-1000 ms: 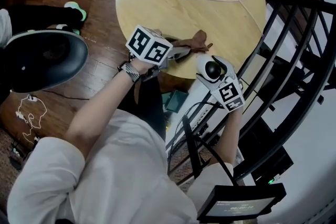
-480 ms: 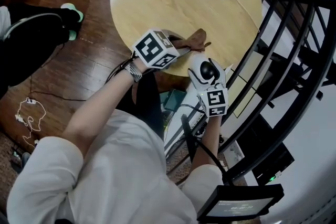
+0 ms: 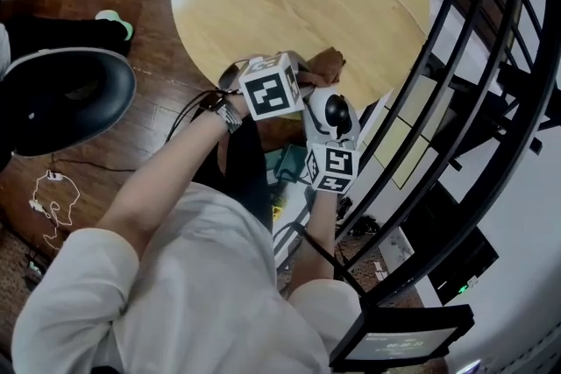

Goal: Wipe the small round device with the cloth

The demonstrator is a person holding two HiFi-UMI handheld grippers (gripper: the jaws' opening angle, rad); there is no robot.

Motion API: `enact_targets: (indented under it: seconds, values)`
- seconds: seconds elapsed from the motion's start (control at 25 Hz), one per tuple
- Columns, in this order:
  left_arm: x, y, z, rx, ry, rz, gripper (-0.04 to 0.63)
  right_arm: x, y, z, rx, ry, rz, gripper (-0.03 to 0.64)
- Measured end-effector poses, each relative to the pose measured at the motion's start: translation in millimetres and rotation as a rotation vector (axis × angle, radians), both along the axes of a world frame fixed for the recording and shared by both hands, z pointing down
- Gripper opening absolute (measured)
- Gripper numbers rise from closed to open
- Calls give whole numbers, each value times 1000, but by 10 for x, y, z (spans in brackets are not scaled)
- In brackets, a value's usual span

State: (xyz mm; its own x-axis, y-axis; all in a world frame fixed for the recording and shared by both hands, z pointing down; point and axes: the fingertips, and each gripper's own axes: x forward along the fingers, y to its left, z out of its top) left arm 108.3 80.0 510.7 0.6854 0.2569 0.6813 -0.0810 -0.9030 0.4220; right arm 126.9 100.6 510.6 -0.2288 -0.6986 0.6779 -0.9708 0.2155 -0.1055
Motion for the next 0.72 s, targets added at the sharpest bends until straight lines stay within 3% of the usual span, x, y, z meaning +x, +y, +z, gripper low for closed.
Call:
enact_targets:
  seconds: [0.16, 0.4, 0.72]
  values:
    - [24, 75, -45, -11, 40, 64, 63, -3, 6, 1, -4, -7, -11, 360]
    - [27, 135, -168, 75, 91, 253, 63, 7, -1, -8, -4, -2, -13, 360]
    - [6, 167, -476, 155, 187, 377, 63, 10, -10, -8, -5, -1, -13, 360]
